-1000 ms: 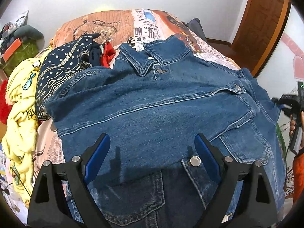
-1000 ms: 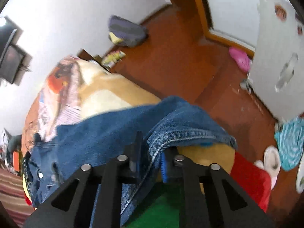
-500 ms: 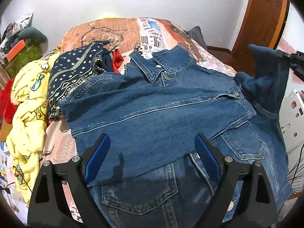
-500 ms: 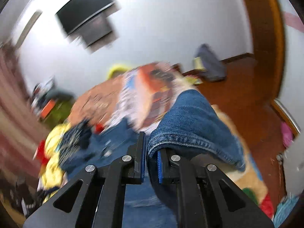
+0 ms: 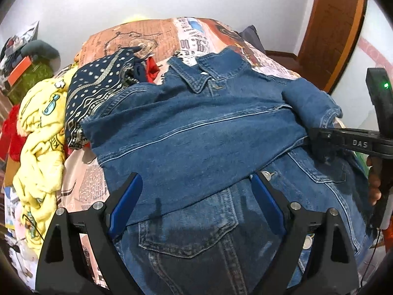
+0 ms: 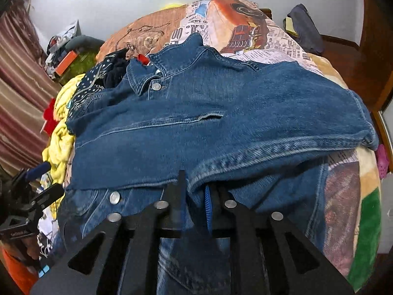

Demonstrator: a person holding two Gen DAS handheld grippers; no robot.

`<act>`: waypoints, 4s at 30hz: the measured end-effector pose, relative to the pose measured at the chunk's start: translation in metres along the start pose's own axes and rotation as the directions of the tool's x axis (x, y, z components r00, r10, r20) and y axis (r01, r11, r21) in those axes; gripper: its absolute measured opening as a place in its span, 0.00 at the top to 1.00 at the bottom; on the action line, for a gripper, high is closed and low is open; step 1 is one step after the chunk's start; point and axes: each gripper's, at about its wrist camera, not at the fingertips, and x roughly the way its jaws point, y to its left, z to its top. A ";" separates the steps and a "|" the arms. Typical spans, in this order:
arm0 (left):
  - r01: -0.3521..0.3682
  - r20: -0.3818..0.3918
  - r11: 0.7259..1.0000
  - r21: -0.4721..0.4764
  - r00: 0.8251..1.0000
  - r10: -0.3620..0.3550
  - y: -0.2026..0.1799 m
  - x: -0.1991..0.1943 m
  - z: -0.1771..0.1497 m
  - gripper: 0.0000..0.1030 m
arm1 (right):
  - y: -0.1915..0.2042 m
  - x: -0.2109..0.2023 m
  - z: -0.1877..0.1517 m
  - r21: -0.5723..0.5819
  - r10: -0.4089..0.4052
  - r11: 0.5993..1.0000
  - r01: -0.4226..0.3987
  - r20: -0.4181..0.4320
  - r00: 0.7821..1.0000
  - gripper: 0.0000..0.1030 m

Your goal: Fold large clothes

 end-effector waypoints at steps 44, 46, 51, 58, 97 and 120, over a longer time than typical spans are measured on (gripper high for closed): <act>0.173 0.012 0.898 0.404 0.981 -0.194 -0.236 0.071 0.147 0.89 | -0.115 -0.061 -0.010 0.242 -0.148 0.963 0.116 0.121 0.982 0.53; 0.178 0.058 0.922 0.343 0.976 -0.210 -0.212 0.049 0.156 0.89 | -0.106 -0.052 -0.005 0.219 -0.112 0.972 0.086 0.111 0.987 0.53; 0.135 0.151 0.962 0.236 0.973 -0.174 -0.144 0.009 0.156 0.89 | -0.092 -0.024 -0.003 0.168 -0.079 0.983 0.070 0.046 0.996 0.53; 0.055 0.024 0.995 0.082 0.998 -0.057 -0.044 0.030 0.088 0.87 | -0.098 -0.011 -0.014 0.175 -0.072 0.982 0.069 0.010 0.997 0.51; 0.081 0.025 0.987 0.136 0.996 -0.085 -0.051 0.057 0.078 0.78 | -0.083 -0.005 -0.015 0.126 -0.176 0.976 0.177 -0.025 0.984 0.46; 0.030 -0.089 0.943 -0.331 0.994 -0.063 0.118 0.040 -0.054 0.54 | -0.075 0.000 -0.014 0.091 -0.219 0.971 0.222 -0.035 0.975 0.43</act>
